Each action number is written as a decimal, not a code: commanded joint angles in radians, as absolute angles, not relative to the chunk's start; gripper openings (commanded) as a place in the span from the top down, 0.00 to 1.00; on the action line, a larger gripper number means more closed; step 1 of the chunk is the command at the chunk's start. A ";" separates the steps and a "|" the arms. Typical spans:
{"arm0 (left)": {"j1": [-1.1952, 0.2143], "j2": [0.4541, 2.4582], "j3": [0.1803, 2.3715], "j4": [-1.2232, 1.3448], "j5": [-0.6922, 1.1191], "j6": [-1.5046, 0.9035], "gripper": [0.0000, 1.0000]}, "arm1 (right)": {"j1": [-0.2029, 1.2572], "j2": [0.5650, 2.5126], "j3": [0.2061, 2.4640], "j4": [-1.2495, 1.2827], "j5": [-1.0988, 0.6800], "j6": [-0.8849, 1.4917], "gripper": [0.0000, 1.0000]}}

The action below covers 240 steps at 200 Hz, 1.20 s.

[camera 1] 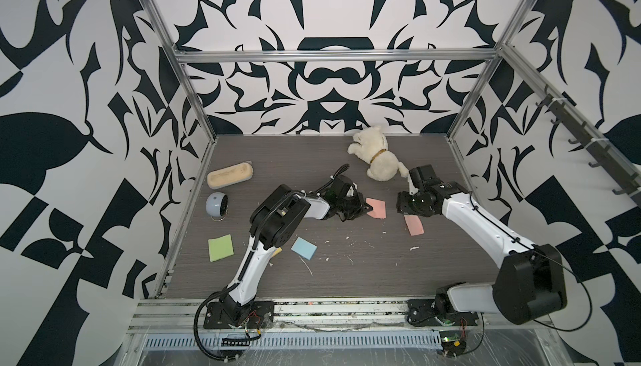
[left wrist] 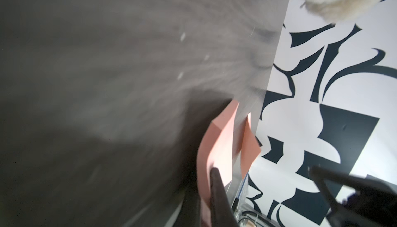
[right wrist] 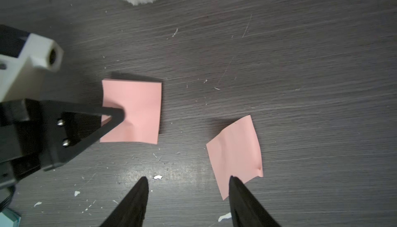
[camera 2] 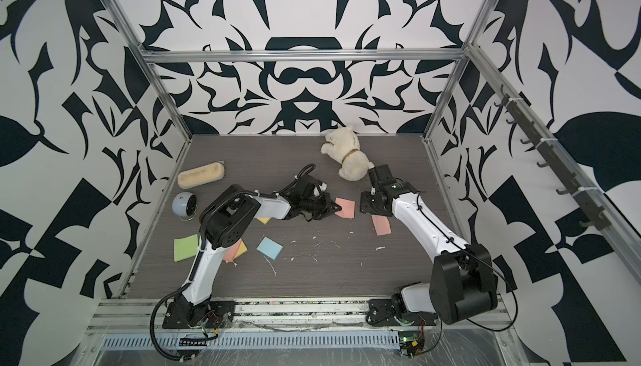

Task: Tear off pages from different memo pads
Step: Place the memo pad at the center of the board, then pick up the memo pad from the center of the board.

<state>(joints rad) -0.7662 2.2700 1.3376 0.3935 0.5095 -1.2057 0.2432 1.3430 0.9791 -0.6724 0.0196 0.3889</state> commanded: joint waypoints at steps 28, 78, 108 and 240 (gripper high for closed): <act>-0.742 2.345 1.371 0.426 0.448 -1.282 1.00 | 0.239 1.311 0.978 -0.674 0.005 0.421 0.39; -0.723 2.372 1.460 0.264 0.482 -1.174 0.76 | 0.240 1.308 0.975 -0.645 -0.026 0.443 0.40; -0.675 2.289 1.424 0.129 0.480 -1.018 0.44 | 0.266 1.293 0.992 -0.631 -0.057 0.489 0.41; -0.389 1.440 0.866 -0.414 0.360 -0.664 0.40 | 0.912 1.591 1.178 -0.542 -0.008 0.691 0.57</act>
<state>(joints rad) -0.4553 1.5753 0.9615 -0.2333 0.3809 -0.7136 0.8265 1.4944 1.1164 -0.5850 0.0582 0.6807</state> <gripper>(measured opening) 0.609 0.443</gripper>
